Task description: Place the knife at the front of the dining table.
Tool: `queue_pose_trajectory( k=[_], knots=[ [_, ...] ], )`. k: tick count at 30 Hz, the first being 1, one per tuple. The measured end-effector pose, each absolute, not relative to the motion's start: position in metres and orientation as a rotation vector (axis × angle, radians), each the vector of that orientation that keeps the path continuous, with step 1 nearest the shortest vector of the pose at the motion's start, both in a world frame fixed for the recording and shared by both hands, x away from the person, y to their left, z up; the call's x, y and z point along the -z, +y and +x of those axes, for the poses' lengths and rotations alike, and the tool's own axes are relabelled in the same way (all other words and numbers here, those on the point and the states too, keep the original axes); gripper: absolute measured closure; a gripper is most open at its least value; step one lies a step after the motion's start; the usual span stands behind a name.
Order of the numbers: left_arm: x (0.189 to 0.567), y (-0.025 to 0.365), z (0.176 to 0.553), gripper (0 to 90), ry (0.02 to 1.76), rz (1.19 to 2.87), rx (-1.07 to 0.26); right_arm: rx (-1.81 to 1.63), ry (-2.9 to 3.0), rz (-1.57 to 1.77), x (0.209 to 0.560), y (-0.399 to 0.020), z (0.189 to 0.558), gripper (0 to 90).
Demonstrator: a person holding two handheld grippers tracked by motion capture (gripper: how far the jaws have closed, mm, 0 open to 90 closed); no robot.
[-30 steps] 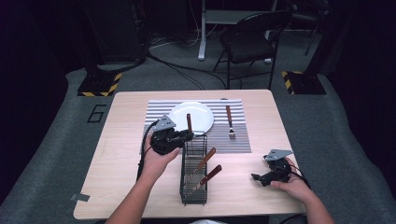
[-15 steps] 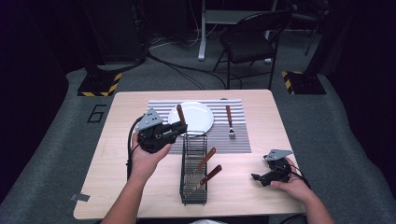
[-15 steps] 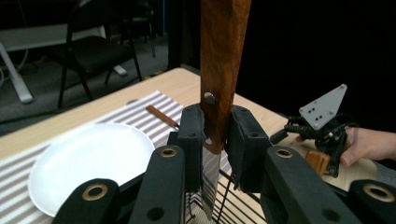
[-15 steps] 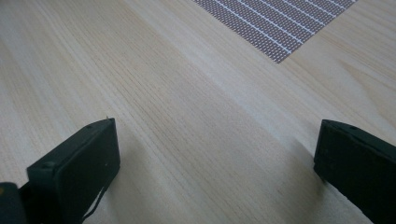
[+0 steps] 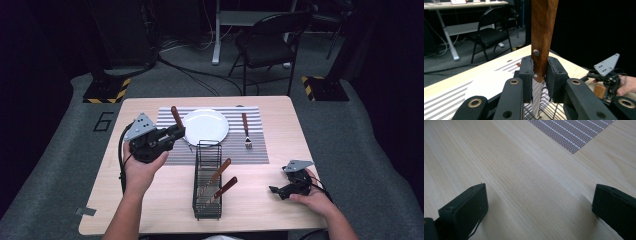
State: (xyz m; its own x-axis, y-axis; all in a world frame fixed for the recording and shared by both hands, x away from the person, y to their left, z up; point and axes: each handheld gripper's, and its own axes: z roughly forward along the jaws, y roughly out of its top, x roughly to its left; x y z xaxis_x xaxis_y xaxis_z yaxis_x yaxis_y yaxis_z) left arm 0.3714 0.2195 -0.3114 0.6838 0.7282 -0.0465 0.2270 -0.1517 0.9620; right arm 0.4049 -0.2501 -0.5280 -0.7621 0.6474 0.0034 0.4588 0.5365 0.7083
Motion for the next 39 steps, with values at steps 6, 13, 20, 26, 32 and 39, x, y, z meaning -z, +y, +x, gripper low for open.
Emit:
queue_pose_trajectory(
  k=[6,13,20,26,32,39],
  knots=[
    [0.321,0.231,0.382,76.3,0.844,1.715,-0.559,-1.047,2.516,0.927,0.528,-0.25,0.405,0.0],
    [0.345,0.247,0.4,76.4,0.961,1.71,-0.583,-1.047,2.517,0.926,0.528,-0.25,0.405,0.0],
    [0.361,0.257,0.411,76.4,1.038,1.704,-0.61,-1.048,2.517,0.926,0.528,-0.25,0.405,0.0],
    [0.379,0.266,0.421,76.4,1.106,1.707,-0.631,-1.048,2.517,0.925,0.528,-0.25,0.405,0.0],
    [0.394,0.273,0.428,76.4,1.167,1.71,-0.636,-1.047,2.519,0.923,0.528,-0.25,0.405,0.0],
    [0.412,0.277,0.436,76.4,1.22,1.722,-0.634,-1.048,2.519,0.922,0.528,-0.25,0.405,0.0]
  ],
)
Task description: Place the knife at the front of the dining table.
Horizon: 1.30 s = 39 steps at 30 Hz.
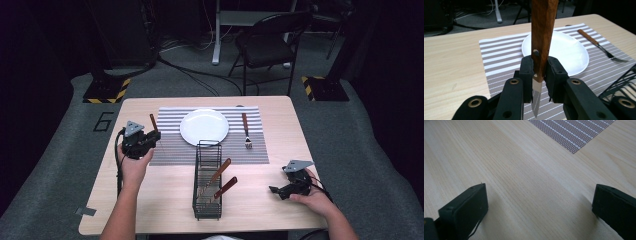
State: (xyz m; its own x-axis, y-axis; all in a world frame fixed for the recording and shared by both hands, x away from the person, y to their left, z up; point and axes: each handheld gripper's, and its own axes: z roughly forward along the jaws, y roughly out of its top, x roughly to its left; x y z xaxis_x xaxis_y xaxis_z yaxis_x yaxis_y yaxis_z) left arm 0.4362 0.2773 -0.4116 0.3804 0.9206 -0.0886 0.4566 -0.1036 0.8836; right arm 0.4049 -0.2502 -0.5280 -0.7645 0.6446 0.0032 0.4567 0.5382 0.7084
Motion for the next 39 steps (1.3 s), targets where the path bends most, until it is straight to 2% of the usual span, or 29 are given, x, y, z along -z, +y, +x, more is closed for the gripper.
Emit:
queue_pose_trajectory(
  k=[39],
  knots=[
    [0.437,0.276,0.465,76.7,1.265,1.726,-0.661,-1.048,2.52,0.921,0.528,-0.25,0.405,0.0]
  ],
)
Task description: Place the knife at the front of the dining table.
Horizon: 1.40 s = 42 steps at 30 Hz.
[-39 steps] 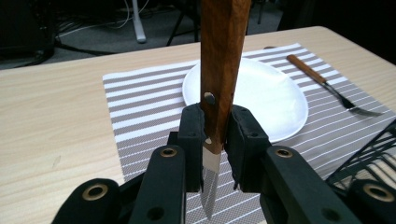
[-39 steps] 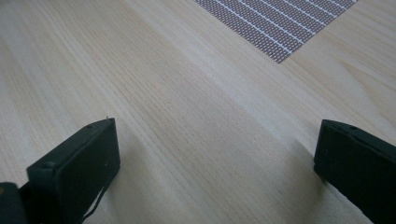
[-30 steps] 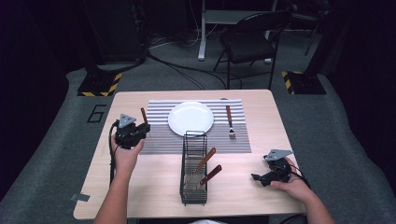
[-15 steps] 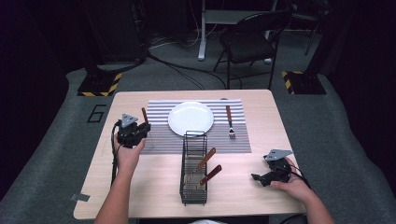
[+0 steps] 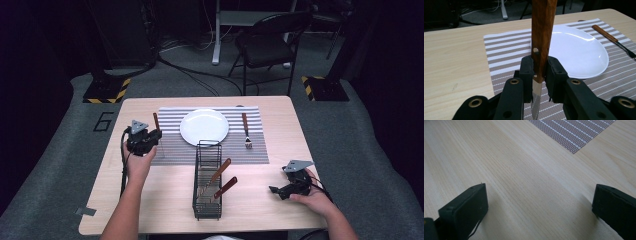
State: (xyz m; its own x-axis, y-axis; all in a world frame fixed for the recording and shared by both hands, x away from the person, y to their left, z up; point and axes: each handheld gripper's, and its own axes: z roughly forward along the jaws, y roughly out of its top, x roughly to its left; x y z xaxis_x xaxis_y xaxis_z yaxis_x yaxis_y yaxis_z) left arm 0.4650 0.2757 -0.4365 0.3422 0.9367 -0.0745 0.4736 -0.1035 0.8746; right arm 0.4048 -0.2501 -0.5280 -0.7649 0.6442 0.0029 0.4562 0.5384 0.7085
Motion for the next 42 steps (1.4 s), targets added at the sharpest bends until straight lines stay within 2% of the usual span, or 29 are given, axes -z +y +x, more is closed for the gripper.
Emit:
queue_pose_trajectory(
  k=[16,21,23,24,36,42],
  knots=[
    [0.448,0.276,0.499,77.2,1.33,1.686,-0.595,-1.048,2.52,0.921,0.528,-0.25,0.405,0.0],
    [0.457,0.281,0.509,77.5,1.377,1.61,-0.545,-1.048,2.52,0.92,0.528,-0.25,0.405,0.0],
    [0.457,0.281,0.512,77.8,1.389,1.617,-0.542,-1.049,2.52,0.92,0.528,-0.25,0.405,0.0],
    [0.457,0.281,0.512,80.7,1.389,1.617,-0.542,-1.049,2.52,0.92,0.528,-0.25,0.405,0.0],
    [0.469,0.273,0.531,80.7,1.439,1.638,-0.519,-1.048,2.52,0.921,0.528,-0.25,0.405,0.0],
    [0.48,0.277,0.539,80.7,1.479,1.593,-0.471,-1.048,2.52,0.92,0.528,-0.25,0.405,0.0]
  ],
)
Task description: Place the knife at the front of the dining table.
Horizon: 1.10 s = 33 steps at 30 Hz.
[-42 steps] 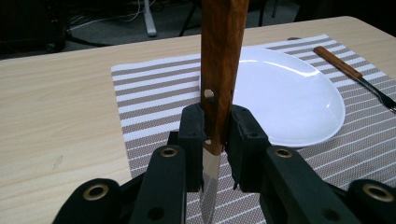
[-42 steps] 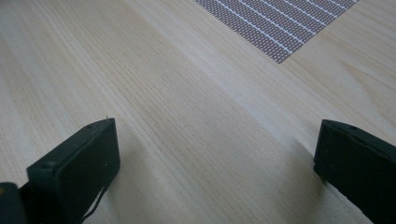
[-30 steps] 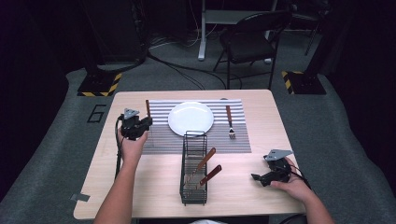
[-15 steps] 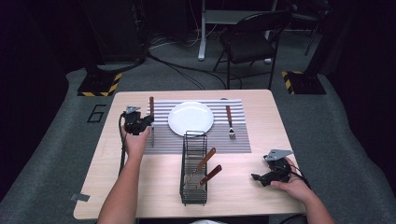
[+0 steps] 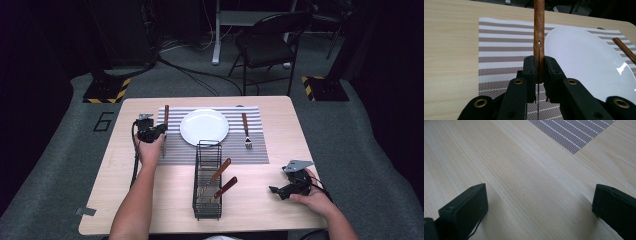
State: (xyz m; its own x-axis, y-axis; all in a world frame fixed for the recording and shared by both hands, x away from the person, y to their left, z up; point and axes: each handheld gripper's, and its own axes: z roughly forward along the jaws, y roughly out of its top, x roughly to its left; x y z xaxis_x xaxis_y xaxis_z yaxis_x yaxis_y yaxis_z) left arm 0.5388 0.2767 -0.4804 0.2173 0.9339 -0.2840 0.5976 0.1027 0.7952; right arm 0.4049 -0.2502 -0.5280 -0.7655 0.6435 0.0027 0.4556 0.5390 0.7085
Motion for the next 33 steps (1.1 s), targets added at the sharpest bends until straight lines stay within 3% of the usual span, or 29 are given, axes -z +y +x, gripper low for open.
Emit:
queue_pose_trajectory(
  k=[11,16,33],
  knots=[
    [0.5,0.284,0.55,80.8,1.56,1.486,-0.37,-1.048,2.521,0.921,0.528,-0.25,0.405,0.0],
    [0.503,0.283,0.557,80.8,1.57,1.527,-0.372,-1.048,2.521,0.92,0.528,-0.25,0.405,0.0],
    [0.518,0.282,0.571,80.8,1.644,1.434,-0.293,-1.048,2.521,0.92,0.528,-0.25,0.405,0.0]
  ],
)
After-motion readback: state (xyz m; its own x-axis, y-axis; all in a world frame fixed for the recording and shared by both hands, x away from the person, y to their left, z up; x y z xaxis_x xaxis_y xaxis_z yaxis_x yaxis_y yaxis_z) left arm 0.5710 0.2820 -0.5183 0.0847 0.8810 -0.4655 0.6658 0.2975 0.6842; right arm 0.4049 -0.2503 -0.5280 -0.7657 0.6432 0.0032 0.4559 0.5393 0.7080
